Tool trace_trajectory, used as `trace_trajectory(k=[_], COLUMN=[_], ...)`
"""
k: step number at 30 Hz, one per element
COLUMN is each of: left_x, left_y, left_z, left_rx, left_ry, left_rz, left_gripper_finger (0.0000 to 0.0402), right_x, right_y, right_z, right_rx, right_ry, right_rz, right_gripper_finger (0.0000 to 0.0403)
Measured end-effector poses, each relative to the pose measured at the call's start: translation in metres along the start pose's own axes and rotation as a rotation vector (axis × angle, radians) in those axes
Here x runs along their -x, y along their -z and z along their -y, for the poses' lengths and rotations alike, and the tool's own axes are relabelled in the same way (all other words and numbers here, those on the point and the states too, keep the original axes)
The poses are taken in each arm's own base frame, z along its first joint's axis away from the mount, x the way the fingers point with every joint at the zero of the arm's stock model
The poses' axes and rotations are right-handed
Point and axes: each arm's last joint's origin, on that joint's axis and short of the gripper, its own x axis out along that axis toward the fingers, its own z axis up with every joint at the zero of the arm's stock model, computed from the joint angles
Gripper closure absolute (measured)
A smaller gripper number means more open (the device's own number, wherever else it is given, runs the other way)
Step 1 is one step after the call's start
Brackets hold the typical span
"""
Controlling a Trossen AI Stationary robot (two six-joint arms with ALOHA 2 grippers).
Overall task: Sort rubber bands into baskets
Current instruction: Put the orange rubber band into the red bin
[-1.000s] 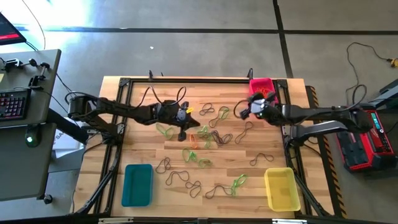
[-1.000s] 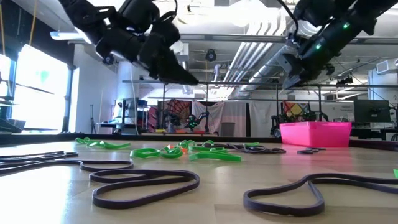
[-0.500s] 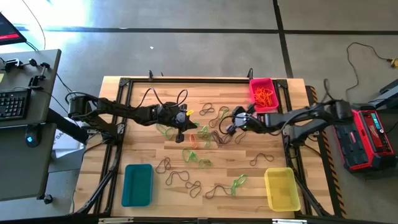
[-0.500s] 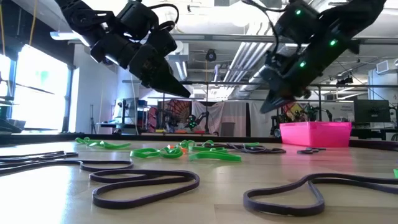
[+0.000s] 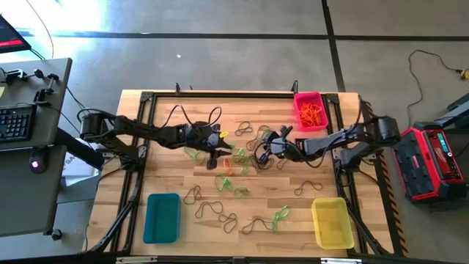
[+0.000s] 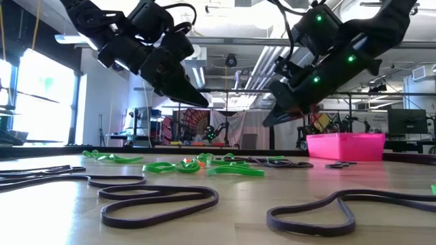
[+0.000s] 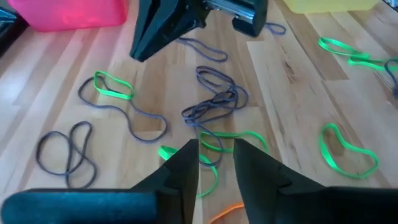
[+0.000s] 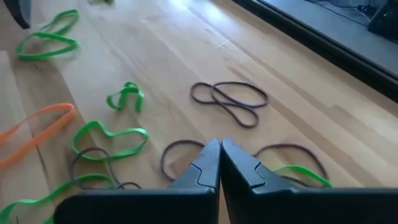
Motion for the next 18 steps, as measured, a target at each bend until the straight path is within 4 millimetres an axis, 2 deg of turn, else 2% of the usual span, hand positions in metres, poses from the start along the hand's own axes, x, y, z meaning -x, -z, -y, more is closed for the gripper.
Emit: trace_trajectory(k=[9,18], left_x=[-0.001,-0.018], left_y=[0.0,0.011], left_z=[0.01,0.01], left_rx=[0.013,0.063], left_ry=[0.026,0.024], left_rz=[-0.012,-0.031], left_gripper_finger=[0.0283,0.0301], right_x=[-0.012,-0.017], right_y=[0.01,0.013], right_z=[-0.004,-0.009], right_rx=[-0.045,-0.036], right_ry=[0.007,-0.016], right_rz=[-0.017,0.012], right_gripper_finger=[0.0402,0.0402])
